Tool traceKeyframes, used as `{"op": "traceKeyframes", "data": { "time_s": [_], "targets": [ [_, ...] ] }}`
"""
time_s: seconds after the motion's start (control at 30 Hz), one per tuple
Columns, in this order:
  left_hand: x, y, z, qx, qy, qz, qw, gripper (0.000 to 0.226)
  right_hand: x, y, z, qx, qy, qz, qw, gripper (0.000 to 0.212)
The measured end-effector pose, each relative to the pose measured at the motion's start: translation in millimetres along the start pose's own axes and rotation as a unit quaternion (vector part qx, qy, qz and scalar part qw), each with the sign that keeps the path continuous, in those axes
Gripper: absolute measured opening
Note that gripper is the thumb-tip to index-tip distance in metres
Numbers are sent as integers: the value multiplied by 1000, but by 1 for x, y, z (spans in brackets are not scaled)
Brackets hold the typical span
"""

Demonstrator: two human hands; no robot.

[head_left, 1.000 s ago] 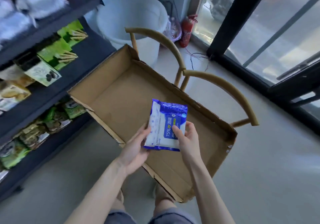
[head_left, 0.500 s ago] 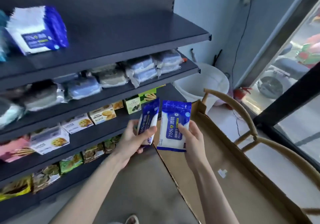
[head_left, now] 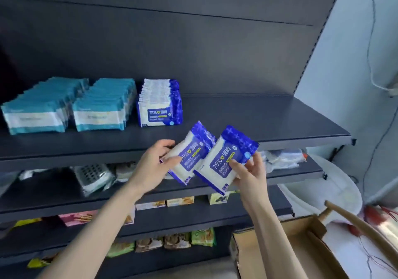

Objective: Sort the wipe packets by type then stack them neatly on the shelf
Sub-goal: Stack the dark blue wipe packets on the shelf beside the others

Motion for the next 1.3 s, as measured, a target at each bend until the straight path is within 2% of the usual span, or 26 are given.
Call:
{"op": "traceKeyframes", "data": {
  "time_s": [0.23,0.4,0.67,0.8,0.93,1.03,1.13,1.3],
  "targets": [
    [78,17,-62,129,89,36,987,13,87,10,60,27,-54,0,998,23],
    [121,16,-83,249,119,30,961,13,132,19,86,-16,-79,-9,997,18],
    [153,8,-84,364,132,35,921,13,168,45,102,-81,-117,-2,990,35],
    [158,-4,-91,336,121,47,933,21,172,57,103,-185,-109,-23,976,24],
    [155,-9,-101,277,93,66,954,26,169,61,113,-276,-112,-52,953,27],
    [150,-11,-105,254,48,56,964,40,167,67,128,-318,-120,-46,939,31],
    [150,-15,-108,286,37,67,955,51,166,74,144,-390,-114,-71,911,37],
    [152,-20,-108,338,51,125,932,48,164,74,154,-467,-73,-107,875,51]
  ]
}}
Point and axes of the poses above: each hand's wrist, its own x-axis towards the middle knuckle, its own z-axis out of the palm, y = z × x, the point moved 2 cm from there along x, towards the middle knuckle, and after that the axes turned 3 degrees about -z, right-handed, at the moved point
